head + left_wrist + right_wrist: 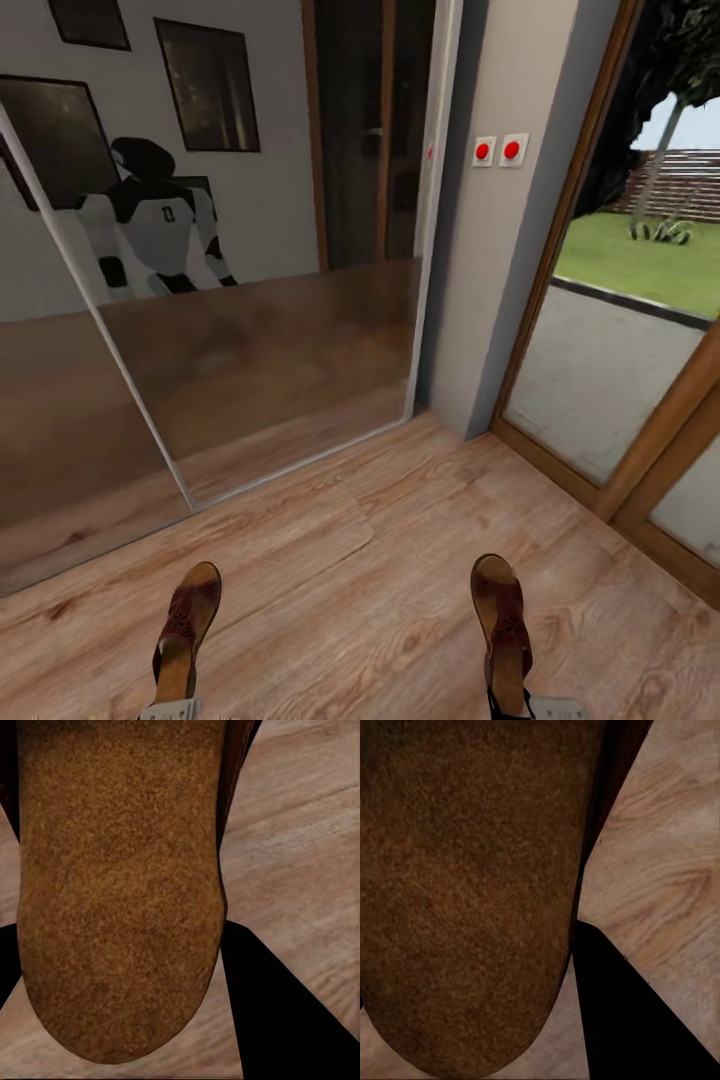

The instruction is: Pick up the two gym shoes and the two sandals from the corridor floor and place them onto the hallstand (shoe rack) in the corridor, making sure they are on the rack and not on the floor. Arrange them so the two gym shoes are next to each other and the two sandals are next to each other.

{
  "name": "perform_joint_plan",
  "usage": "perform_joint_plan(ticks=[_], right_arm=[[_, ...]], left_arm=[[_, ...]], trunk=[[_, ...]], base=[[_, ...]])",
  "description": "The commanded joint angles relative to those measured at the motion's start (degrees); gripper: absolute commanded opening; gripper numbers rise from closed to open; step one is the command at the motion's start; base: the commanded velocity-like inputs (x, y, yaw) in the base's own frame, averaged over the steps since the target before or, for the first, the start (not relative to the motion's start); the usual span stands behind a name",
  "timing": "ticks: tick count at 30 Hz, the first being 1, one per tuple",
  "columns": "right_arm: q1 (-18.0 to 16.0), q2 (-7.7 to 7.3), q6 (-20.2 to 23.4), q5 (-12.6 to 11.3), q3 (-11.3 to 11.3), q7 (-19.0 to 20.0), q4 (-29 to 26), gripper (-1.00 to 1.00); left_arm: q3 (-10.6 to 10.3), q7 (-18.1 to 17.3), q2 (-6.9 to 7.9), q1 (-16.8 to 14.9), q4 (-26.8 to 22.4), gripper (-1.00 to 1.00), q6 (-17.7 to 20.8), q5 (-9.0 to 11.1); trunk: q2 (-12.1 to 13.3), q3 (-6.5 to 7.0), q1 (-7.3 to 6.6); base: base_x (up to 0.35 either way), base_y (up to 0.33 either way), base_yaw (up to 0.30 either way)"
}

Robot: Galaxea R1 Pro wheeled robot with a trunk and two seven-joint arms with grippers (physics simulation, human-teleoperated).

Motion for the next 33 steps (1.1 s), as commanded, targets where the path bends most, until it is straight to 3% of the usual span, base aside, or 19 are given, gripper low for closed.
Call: perform_joint_plan(ticks=[1,18,33], right_arm=[[-0.02,0.05,-0.13,-0.13,-0.45,0.55,-0.04,-1.00],[-0.01,0.05,-0.15,-0.13,-0.49,0.55,-0.04,-1.00],[-0.02,-0.03,-0.15,-0.21,-0.52,0.64,-0.13,-1.00]], left_arm=[[0.54,-0.15,-0.02,-0.06,0.05,-1.00,-0.19,-0.71],[0.54,-0.15,-0.02,-0.06,0.05,-1.00,-0.19,-0.71],[0.54,-0.15,-0.02,-0.05,0.05,-1.00,-0.19,-0.71]], trunk=[[-0.02,-0.05,-0.01],[-0.02,0.16,-0.01],[-0.02,0.47,-0.01]], base=[[0.000,0.000,0.279],[0.000,0.000,0.274],[0.000,0.000,0.121]])
